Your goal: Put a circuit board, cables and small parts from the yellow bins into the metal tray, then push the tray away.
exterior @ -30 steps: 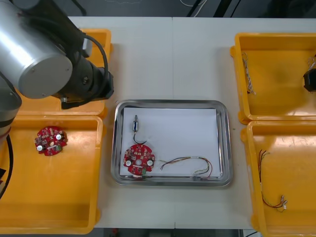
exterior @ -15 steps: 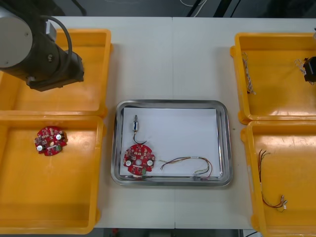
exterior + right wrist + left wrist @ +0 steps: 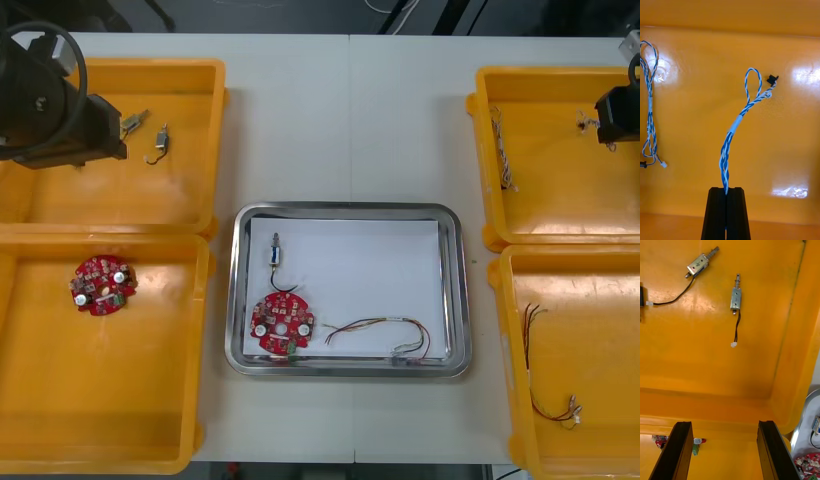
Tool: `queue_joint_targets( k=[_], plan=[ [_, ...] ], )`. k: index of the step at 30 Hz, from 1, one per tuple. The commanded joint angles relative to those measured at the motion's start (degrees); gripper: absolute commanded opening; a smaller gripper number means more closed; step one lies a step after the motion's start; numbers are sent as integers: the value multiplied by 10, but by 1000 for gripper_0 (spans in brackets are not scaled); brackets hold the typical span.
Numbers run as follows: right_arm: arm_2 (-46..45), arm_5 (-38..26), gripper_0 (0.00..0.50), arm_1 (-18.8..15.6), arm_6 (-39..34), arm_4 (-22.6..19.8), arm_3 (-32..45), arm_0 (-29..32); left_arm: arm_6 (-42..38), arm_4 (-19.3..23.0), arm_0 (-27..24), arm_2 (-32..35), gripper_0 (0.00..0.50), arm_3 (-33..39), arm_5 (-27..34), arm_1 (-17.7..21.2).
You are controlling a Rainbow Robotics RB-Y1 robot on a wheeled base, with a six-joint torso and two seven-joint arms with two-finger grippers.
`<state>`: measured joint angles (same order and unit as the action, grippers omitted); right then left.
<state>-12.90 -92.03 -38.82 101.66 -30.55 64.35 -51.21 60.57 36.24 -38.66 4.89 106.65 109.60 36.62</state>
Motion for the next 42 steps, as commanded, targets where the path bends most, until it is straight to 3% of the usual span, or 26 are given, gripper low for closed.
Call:
queue_joint_targets(
  k=[1, 7, 24, 25, 26, 27, 28, 29, 42],
  plan=[
    [6, -15, 0, 11, -13, 11, 43, 20, 107, -13, -4, 34, 500, -32, 4, 28],
    [6, -17, 0, 15, -11, 14, 75, 53, 164, -42, -35, 41, 500, -105, -7, 28],
    [4, -7, 4, 23, -19, 22, 98, 90, 207, -69, -115, 43, 500, -320, -152, 30],
    [4, -7, 58, 23, -20, 22, 97, 90, 216, -72, -120, 43, 500, -334, -159, 30],
    [4, -7, 206, 24, -20, 22, 98, 90, 229, -74, -127, 44, 500, -348, -165, 30],
    [5, -7, 285, 24, -20, 22, 98, 90, 235, -75, -129, 46, 500, -356, -168, 30],
    [4, -7, 429, 25, -20, 23, 98, 90, 244, -79, -135, 51, 500, -373, -171, 30],
    [4, -7, 500, 24, -20, 23, 98, 90, 255, -80, -142, 59, 500, -389, -175, 30],
    [-17, -25, 500, 24, -29, 28, 98, 81, 295, -115, -206, 80, 500, -544, -233, 31]
  ],
)
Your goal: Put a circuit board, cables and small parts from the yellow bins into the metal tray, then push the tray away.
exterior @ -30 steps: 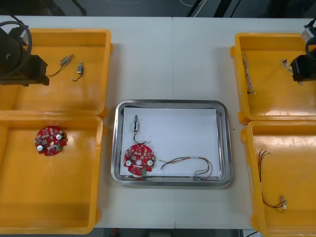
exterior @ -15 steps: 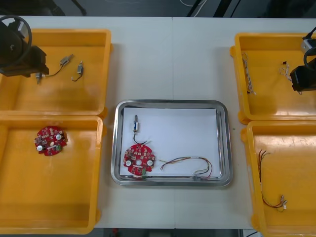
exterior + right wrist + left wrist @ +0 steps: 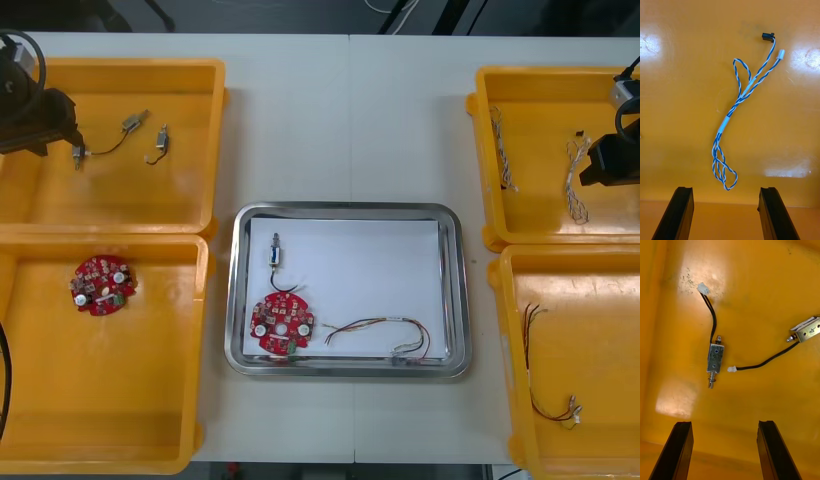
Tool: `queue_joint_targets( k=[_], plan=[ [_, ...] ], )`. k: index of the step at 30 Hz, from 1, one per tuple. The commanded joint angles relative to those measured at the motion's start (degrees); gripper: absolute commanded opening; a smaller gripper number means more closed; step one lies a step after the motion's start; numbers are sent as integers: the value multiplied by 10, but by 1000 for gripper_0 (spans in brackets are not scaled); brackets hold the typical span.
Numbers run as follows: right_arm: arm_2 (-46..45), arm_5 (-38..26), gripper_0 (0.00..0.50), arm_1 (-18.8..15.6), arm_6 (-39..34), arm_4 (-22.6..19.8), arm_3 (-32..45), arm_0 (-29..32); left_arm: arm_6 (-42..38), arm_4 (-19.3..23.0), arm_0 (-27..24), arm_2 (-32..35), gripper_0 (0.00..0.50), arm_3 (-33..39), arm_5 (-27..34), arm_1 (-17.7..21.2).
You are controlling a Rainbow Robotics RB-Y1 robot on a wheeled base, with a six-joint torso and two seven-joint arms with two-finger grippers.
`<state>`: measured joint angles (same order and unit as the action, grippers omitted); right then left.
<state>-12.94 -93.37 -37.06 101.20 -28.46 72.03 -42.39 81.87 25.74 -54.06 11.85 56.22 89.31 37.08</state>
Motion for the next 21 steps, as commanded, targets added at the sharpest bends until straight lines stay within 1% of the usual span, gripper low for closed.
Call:
queue_joint_targets(
  k=[1, 7, 10, 12, 16, 21],
  plan=[
    [-17, -15, 500, 7, -26, 8, 21, -12, 83, -12, -59, 11, 500, -58, -41, 26],
    [-17, -23, 500, 7, -40, 19, 16, -38, 91, -17, -86, 11, 500, -127, -84, 26],
    [-17, -23, 500, 7, -47, 23, -11, -62, 98, -19, -98, 10, 500, -159, -108, 26],
    [-22, -22, 500, 7, -52, 29, -44, -90, 105, -19, -106, 11, 500, -184, -130, 23],
    [-25, -6, 500, 7, -59, 36, -101, -129, 114, -22, -110, 10, 500, -206, -156, 19],
    [-25, 42, 500, 7, -71, 44, -174, -161, 126, -25, -109, 5, 500, -215, -176, 17]
  ],
)
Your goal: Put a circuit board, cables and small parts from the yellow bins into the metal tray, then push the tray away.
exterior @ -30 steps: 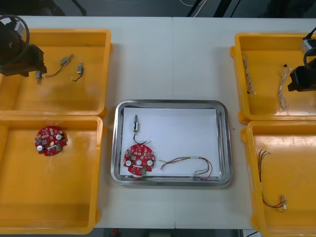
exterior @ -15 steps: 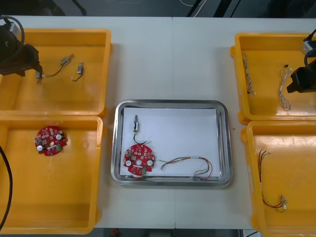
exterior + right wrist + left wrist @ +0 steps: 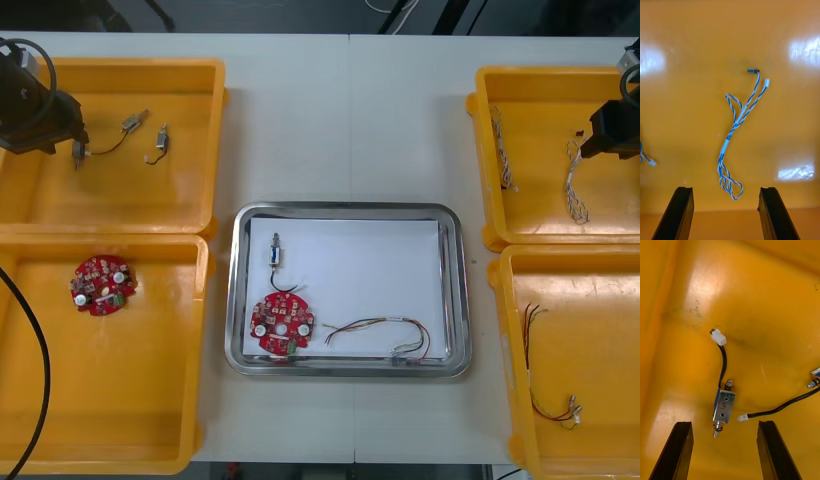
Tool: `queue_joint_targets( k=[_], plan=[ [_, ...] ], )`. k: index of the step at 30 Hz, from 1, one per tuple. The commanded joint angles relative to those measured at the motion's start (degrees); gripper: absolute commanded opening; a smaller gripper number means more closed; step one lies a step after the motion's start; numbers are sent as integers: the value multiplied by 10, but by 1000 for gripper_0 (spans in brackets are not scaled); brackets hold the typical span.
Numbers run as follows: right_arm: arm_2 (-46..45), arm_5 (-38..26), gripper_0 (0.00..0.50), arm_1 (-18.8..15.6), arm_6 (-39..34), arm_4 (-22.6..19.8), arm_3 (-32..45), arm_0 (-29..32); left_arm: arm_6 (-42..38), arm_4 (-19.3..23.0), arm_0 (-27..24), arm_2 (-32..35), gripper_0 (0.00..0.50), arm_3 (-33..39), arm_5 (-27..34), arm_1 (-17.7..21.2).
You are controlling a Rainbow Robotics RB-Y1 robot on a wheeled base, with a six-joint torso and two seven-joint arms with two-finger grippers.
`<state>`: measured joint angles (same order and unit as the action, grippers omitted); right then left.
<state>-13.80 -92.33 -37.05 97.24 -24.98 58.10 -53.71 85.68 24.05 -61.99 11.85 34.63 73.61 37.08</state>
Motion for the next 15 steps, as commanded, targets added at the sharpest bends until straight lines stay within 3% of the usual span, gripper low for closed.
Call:
queue_joint_targets(
  k=[1, 15],
  plan=[
    [-17, 36, 500, 7, -33, 10, -42, -50, 89, -9, -30, 5, 500, 0, -22, 17],
    [-17, 128, 500, 7, -56, 31, -211, -106, 103, -14, -9, -2, 500, -16, -66, -3]
  ],
)
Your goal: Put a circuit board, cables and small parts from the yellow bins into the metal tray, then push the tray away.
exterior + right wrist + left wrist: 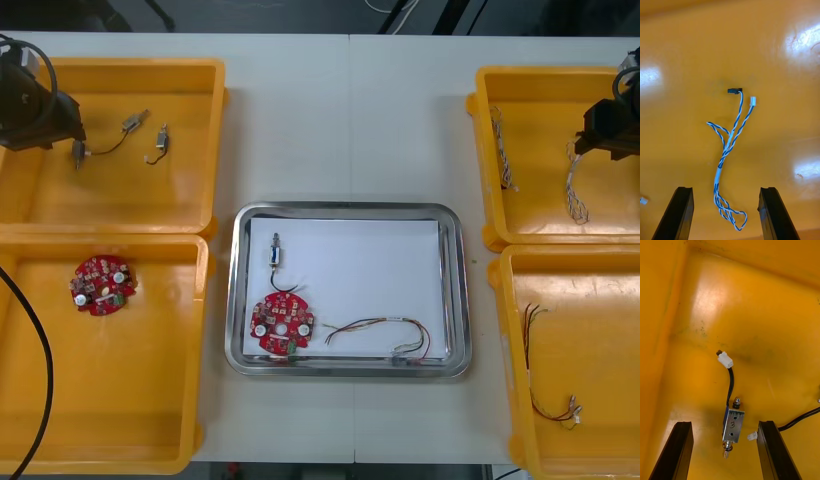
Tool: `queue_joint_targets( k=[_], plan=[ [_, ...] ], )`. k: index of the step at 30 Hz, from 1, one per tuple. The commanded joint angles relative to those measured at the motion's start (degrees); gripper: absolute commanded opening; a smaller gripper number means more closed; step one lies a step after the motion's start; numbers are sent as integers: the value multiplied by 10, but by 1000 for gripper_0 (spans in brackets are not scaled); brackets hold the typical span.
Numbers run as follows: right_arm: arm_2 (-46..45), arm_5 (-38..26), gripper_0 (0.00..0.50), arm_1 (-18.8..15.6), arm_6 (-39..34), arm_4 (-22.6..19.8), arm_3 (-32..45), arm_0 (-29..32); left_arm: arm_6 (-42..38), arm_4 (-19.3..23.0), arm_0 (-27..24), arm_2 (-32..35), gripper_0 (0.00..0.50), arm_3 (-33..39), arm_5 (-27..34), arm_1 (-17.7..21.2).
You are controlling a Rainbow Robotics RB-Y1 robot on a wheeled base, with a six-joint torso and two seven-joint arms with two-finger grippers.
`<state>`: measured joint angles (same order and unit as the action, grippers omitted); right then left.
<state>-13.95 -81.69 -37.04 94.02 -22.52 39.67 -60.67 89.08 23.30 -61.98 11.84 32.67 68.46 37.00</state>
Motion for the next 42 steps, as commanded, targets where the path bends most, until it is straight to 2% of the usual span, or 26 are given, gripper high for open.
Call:
queue_joint_targets(
  k=[1, 13, 19, 29, 30, 31, 32, 33, 36, 37, 38, 39, 40, 41, 42],
  plan=[
    [-15, 25, 500, 7, -24, 6, -28, -37, 70, -6, -9, -3, 500, 4, -17, -4],
    [-15, 83, 500, 32, -45, 8, -92, -37, 76, -9, 19, -16, 500, 4, -59, -18],
    [-15, 102, 500, 46, -48, 20, -95, -23, 80, -2, 32, -19, 500, 4, -63, -19],
    [-7, 126, 500, 48, -38, 26, -95, 1, 86, 9, 37, -27, 498, 4, -62, -19],
    [-5, 126, 500, 47, -38, 27, -95, 1, 86, 10, 37, -26, 415, 4, -62, -18],
    [-4, 125, 500, 47, -38, 30, -95, 2, 86, 10, 38, -27, 262, 4, -63, -19],
    [-3, 125, 500, 47, -38, 30, -95, 3, 86, 10, 37, -27, 58, 4, -62, -19],
    [-3, 125, 500, 46, -38, 30, -95, 3, 86, 10, 37, -27, 0, 4, -62, -19],
    [-2, 123, 500, 45, -35, 30, -94, 6, 86, 10, 37, -27, 0, 4, -63, -18],
    [0, 123, 461, 44, -33, 30, -95, 6, 86, 10, 37, -27, 0, 5, -62, -19],
    [0, 124, 354, 44, -32, 30, -95, 7, 86, 11, 37, -26, 0, 4, -62, -19],
    [-1, 124, 276, 43, -31, 29, -95, 7, 86, 12, 37, -26, 0, 4, -62, -19],
    [-1, 124, 85, 43, -30, 29, -94, 9, 86, 12, 37, -27, 0, 4, -62, -18],
    [0, 123, 55, 43, -29, 27, -95, 10, 86, 12, 37, -27, 0, 4, -62, -19],
    [0, 124, 4, 43, -26, 27, -94, 11, 86, 13, 37, -27, 0, 5, -62, -18]
  ],
)
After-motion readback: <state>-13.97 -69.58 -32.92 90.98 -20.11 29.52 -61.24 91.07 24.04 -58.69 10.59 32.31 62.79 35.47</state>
